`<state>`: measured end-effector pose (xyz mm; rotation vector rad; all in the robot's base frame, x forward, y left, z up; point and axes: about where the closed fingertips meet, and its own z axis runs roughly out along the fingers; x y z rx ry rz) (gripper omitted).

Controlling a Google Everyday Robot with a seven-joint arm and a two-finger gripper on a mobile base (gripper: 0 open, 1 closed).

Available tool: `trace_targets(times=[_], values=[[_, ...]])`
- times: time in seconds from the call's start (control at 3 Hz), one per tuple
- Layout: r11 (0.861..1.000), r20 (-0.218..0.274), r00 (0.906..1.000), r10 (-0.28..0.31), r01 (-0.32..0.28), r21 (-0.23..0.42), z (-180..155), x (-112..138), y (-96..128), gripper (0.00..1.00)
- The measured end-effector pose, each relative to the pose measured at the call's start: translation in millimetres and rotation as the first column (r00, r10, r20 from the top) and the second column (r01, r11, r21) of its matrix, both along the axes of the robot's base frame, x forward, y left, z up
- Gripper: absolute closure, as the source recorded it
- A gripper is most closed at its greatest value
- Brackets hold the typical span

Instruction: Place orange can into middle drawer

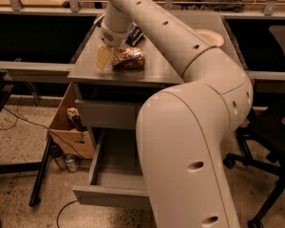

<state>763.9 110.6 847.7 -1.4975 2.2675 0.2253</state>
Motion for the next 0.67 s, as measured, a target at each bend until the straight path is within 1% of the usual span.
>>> trace_targets(times=[0.33, 0.67], values=[[1.000, 0.011, 0.9999, 0.000, 0.001, -0.028, 7.9, 0.4, -0.1, 0.63], [0.999, 0.021, 0.9998, 0.003, -0.002, -0.051, 14.7, 6.2, 2.4, 0.87]])
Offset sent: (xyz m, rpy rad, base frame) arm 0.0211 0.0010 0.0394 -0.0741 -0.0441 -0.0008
